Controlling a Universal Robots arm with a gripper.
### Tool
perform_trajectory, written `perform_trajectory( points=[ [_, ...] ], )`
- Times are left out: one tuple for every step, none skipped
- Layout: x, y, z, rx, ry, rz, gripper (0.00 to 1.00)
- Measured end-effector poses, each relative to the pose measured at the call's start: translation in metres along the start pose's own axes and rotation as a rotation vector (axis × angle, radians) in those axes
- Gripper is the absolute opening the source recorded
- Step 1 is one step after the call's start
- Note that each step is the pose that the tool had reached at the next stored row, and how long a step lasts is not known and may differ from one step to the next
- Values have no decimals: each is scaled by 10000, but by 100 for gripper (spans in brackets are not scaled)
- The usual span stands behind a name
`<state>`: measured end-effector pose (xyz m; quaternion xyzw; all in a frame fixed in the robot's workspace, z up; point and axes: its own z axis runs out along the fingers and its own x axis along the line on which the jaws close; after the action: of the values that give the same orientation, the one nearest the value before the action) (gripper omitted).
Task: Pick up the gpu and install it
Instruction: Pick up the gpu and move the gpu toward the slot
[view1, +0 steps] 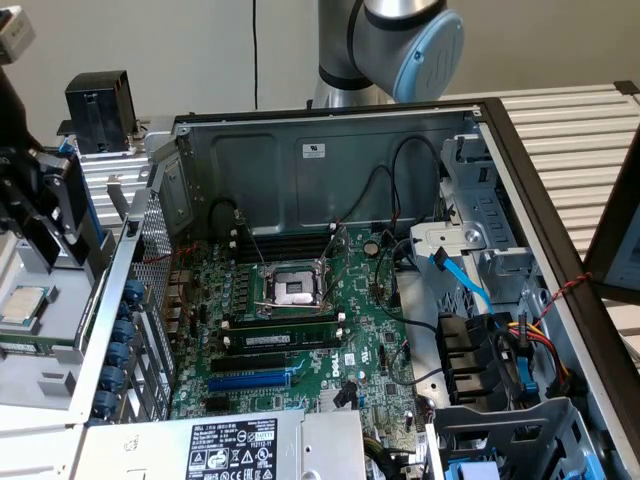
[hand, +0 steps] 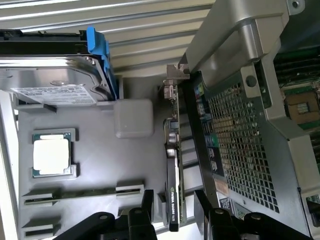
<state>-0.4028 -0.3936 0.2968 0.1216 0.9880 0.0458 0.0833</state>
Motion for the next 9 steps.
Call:
perform_trajectory(
  points=[
    [1,-6,11,-6,-24,-2,45],
    [1,-11,20,-15,-57,-4,45],
    [2,-16,27,-28,-107,-6,45],
    [1,-19,33,-44,-167,-11,45],
    [0,-22,38,-62,-235,-19,45],
    [1,-24,46,-74,-277,-24,45],
    [3,-26,60,-84,-292,-24,45],
    [6,-29,76,-85,-295,-24,45],
    [8,-32,94,-87,-300,-24,45]
  ],
)
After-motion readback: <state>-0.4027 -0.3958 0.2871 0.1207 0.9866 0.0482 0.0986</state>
